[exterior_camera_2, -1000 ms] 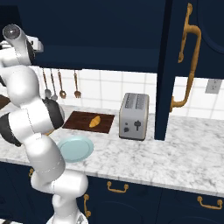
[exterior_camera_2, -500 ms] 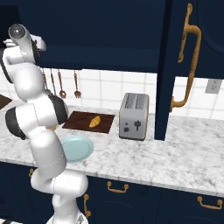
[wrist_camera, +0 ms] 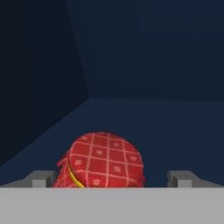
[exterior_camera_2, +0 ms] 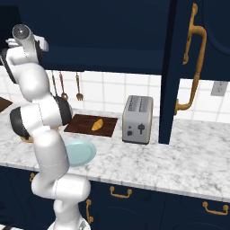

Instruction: From the different types of pastries on the counter, select a croissant and place it on the cutting board. Then retrieve a jar of jam from the cabinet and place it alongside the croissant on the cutting board.

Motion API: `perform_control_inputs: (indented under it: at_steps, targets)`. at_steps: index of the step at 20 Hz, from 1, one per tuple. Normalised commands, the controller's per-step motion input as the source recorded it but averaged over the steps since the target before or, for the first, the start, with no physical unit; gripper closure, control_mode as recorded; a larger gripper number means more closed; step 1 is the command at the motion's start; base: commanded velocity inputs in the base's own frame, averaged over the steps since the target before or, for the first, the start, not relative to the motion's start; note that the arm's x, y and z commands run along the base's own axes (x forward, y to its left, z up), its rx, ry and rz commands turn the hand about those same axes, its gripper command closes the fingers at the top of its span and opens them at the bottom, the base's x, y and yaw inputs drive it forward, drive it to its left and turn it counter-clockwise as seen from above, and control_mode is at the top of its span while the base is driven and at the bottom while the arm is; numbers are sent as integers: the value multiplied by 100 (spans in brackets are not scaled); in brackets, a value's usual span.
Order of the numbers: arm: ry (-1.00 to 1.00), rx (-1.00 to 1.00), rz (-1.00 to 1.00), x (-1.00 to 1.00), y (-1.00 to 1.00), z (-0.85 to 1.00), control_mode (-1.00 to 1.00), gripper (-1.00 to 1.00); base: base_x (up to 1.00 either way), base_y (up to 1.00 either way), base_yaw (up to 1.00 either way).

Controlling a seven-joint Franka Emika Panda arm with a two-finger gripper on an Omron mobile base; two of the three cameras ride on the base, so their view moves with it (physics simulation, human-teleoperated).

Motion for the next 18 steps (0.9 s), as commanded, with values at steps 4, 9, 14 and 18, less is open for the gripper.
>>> perform_control_inputs:
  at_steps: [4, 9, 14, 18]
  targets:
    - [2, 1, 5, 44, 32, -3, -100, -100, 0, 0, 0]
    - [0, 1, 2, 34, 31, -2, -100, -100, 0, 0, 0]
    - [0, 3, 0, 9, 0, -6, -100, -100, 0, 0, 0]
    - [3, 6, 0, 6, 2, -39, -100, -100, 0, 0, 0]
